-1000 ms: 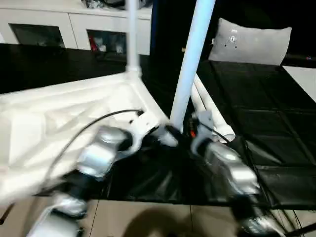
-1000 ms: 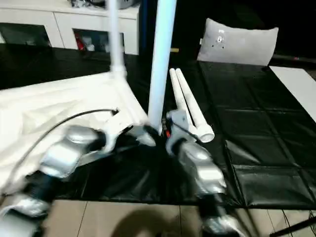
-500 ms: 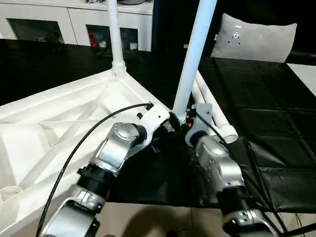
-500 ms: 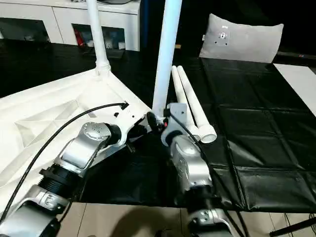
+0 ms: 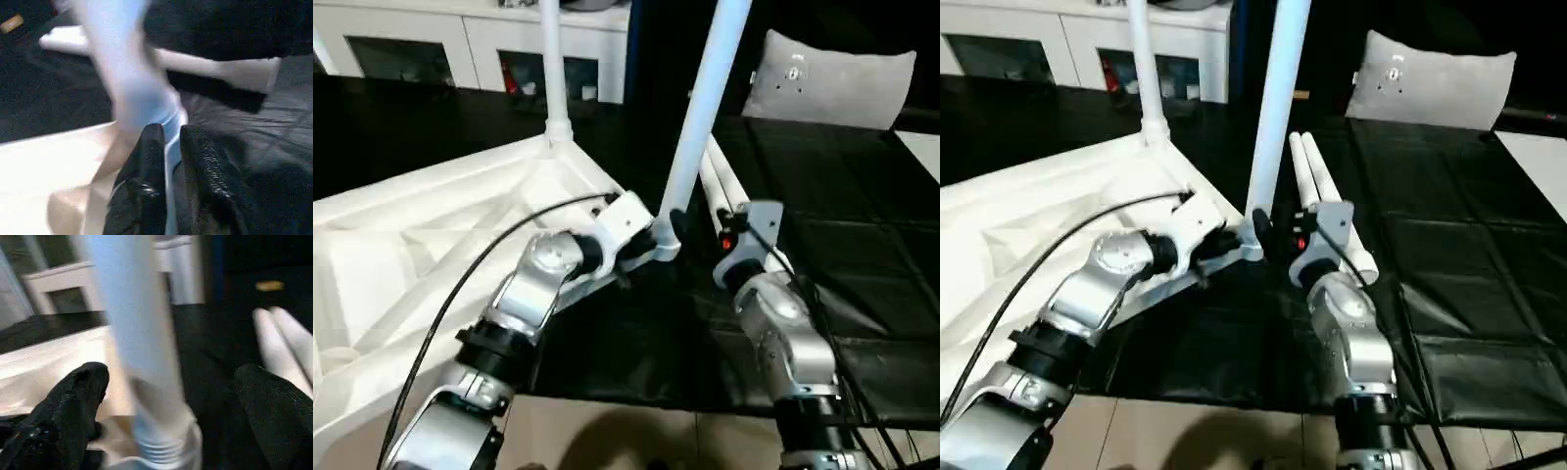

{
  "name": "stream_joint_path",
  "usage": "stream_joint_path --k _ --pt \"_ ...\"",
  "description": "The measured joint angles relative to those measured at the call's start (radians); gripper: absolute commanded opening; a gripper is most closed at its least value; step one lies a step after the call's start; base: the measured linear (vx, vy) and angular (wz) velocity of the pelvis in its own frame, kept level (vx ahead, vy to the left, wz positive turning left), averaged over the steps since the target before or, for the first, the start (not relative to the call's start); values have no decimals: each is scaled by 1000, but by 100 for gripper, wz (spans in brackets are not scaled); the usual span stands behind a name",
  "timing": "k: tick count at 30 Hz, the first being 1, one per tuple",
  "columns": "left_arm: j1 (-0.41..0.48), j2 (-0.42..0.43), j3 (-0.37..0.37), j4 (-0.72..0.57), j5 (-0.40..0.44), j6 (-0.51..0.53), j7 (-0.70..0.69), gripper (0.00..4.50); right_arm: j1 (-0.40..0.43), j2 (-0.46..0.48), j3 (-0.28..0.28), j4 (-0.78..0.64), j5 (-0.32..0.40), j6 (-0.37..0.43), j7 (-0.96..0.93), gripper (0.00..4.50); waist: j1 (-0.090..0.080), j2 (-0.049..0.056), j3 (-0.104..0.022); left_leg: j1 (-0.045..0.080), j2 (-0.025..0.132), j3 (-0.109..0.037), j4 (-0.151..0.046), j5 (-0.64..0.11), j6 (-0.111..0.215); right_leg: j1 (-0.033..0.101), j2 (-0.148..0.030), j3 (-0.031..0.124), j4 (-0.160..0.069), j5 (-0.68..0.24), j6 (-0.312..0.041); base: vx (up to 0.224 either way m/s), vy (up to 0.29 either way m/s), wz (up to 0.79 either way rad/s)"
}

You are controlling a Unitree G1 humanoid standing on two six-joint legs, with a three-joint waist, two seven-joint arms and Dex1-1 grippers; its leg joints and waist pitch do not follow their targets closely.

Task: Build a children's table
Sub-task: Rotate leg to tighten

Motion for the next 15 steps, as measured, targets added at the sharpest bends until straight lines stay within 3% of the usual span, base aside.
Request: stream_joint_path --k 3,4,9,10,15 --pt "49 31 5 -62 -23 41 -28 82 1 -28 10 -14 9 13 41 450 -1 0 0 5 0 0 0 0 -1 5 1 0 0 0 0 0 0 0" --pt "96 63 14 -155 -48 97 -54 82 0 -47 26 -16 20 25 78 450 -4 0 0 8 1 1 0 0 -1 7 1 0 0 0 0 0 0 0" --pt "167 182 48 -338 -82 240 -116 82 9 -90 34 -17 20 51 127 450 3 -1 0 12 1 0 0 1 -2 9 0 0 0 -4 6 0 0 0" --pt "183 200 64 -382 -83 276 -121 111 21 -97 46 -25 20 56 136 450 4 -1 0 13 1 0 0 1 -2 9 0 0 0 -4 7 0 0 0" --pt "225 258 79 -495 -108 401 -145 137 68 -126 108 -40 3 82 166 450 4 -1 0 11 0 0 0 1 -2 9 0 0 0 -4 7 0 0 0"
